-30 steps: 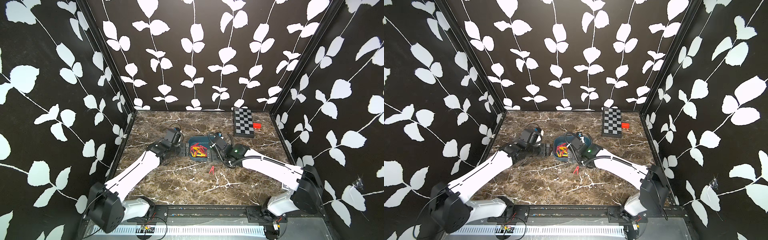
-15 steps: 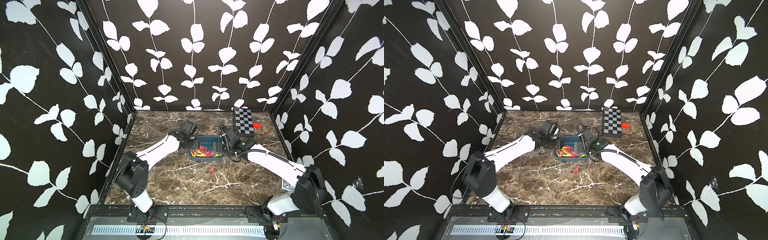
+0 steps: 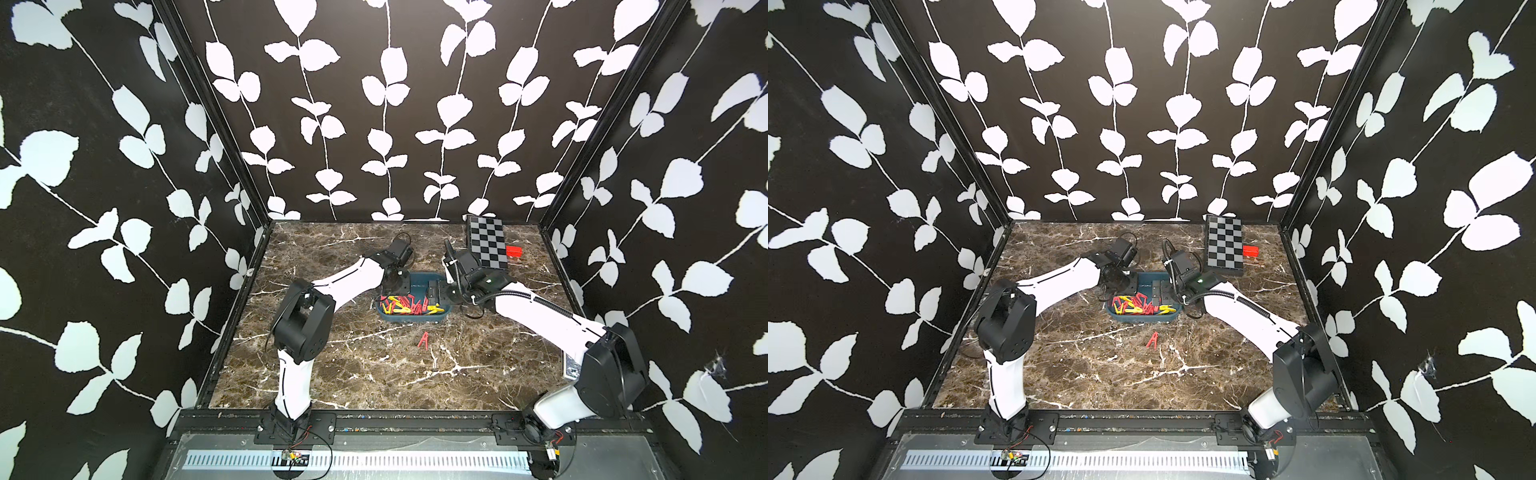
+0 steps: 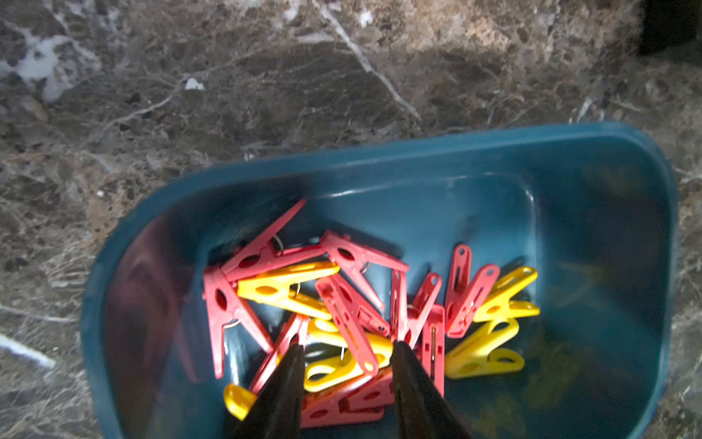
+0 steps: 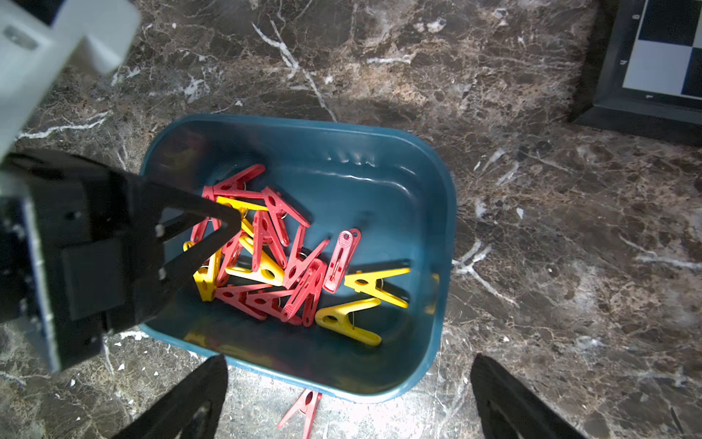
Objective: Take the clothespins out of the storage box
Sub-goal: Pick up the clothespin from the storage box.
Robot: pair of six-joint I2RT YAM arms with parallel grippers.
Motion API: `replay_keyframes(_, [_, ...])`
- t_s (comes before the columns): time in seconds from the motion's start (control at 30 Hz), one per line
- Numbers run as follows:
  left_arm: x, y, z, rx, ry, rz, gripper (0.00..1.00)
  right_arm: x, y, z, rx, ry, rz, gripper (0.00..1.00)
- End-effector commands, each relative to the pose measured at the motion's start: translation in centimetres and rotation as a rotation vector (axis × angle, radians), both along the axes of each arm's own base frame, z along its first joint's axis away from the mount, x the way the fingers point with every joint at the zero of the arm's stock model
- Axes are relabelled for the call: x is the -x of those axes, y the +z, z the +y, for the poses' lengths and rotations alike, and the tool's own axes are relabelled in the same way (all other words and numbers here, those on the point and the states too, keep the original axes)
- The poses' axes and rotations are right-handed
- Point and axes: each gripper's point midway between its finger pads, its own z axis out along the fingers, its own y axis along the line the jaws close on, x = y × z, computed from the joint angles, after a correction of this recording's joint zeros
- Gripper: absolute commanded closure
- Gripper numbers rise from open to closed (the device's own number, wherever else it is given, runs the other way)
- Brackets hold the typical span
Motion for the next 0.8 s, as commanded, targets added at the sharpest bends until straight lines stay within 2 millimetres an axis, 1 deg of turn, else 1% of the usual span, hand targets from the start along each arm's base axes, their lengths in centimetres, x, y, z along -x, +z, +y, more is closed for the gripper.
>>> replay_keyframes(0.0, [0.1, 0.7, -0.5, -0.013, 0.004, 0.001, 0.60, -0.7, 0.7, 0.5, -0.026, 0.019, -0.021, 0.01])
replay_keyframes(0.1, [-0.1, 0.3, -1.0, -0.011, 0.006, 0.015, 0.60, -0.8, 0.5, 0.3, -0.029, 0.017, -0.012, 0.01])
replay_keyframes(0.13, [-0.2, 0.1, -1.2, -0.009, 0.008, 0.021, 0.64, -0.8, 0.4, 0.2, -0.029, 0.017, -0.011, 0.01])
replay_keyframes(0.17, [0.4, -0.1, -2.2, -0.006, -0.011, 0.026, 0.65, -0.9, 0.4, 0.1, -0.029, 0.015, -0.010, 0.01])
replay_keyframes(0.2, [0.7, -0.2, -2.7, -0.003, -0.019, 0.030, 0.65, -0.9, 0.4, -0.1, -0.029, 0.011, -0.010, 0.01])
replay_keyframes(0.23, [0.7, -0.4, -3.0, 0.000, -0.019, 0.037, 0.69, -0.9, 0.4, -0.3, -0.027, 0.007, -0.008, 0.01])
replay_keyframes(0.27, [0.8, -0.4, -3.4, 0.006, -0.018, 0.041, 0.70, -0.9, 0.3, -0.5, -0.026, 0.004, -0.006, 0.01])
replay_keyframes(0.43, [1.2, -0.9, -5.0, 0.048, -0.005, 0.073, 0.71, -0.6, 0.1, -1.5, -0.023, -0.015, -0.001, 0.01])
replay_keyframes(0.5, [1.3, -1.4, -5.2, 0.054, 0.006, 0.085, 0.71, -0.5, 0.1, -1.7, -0.026, -0.021, -0.002, 0.01])
replay_keyframes(0.6, [1.2, -2.2, -4.8, 0.025, 0.030, 0.099, 0.72, -0.3, 0.1, -1.8, -0.031, -0.022, 0.000, 0.01])
replay_keyframes(0.77, [0.6, -2.6, -4.7, 0.004, 0.053, 0.093, 0.72, 0.0, -0.1, -2.1, -0.030, -0.025, 0.004, 0.01])
